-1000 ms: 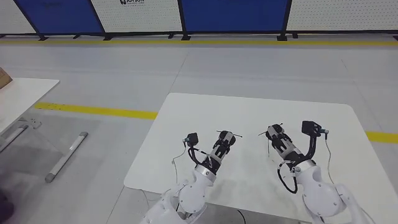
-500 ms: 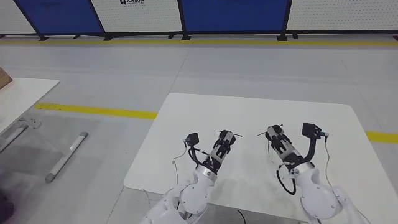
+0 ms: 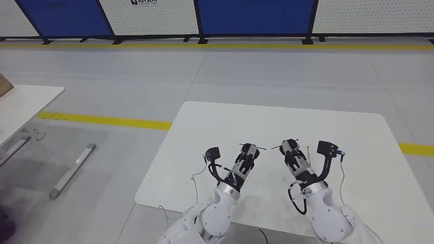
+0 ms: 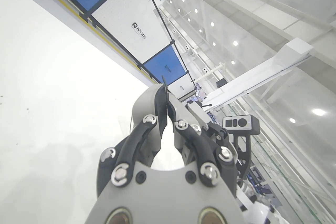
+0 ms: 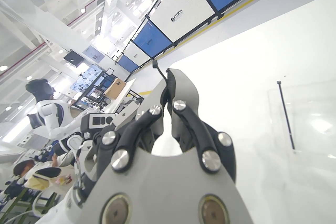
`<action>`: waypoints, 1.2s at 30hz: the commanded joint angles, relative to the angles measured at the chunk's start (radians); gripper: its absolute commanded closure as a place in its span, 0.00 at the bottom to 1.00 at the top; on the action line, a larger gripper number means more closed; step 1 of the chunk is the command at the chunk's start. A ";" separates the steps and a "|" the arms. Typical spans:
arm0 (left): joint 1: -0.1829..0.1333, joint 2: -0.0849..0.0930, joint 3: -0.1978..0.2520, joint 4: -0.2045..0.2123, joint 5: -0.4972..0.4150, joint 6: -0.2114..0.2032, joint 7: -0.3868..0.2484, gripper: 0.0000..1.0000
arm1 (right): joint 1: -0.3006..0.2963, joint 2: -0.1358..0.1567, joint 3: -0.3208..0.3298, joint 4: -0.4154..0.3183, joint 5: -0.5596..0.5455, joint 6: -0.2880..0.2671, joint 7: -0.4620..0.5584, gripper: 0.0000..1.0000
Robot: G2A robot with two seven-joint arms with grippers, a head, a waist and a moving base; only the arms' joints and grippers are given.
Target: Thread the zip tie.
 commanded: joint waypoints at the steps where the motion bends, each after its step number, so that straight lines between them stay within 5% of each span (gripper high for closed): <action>1: 0.000 0.000 0.000 0.000 0.000 0.000 0.000 1.00 | 0.000 0.000 0.000 0.000 0.000 0.000 0.000 1.00; 8: -0.007 -0.009 0.012 0.018 0.074 0.024 0.074 1.00 | -0.006 -0.010 -0.016 0.007 -0.006 -0.013 -0.043 1.00; 36: -0.007 -0.009 0.012 0.018 0.074 0.024 0.074 1.00 | 0.044 -0.034 -0.039 0.060 0.013 -0.012 -0.010 1.00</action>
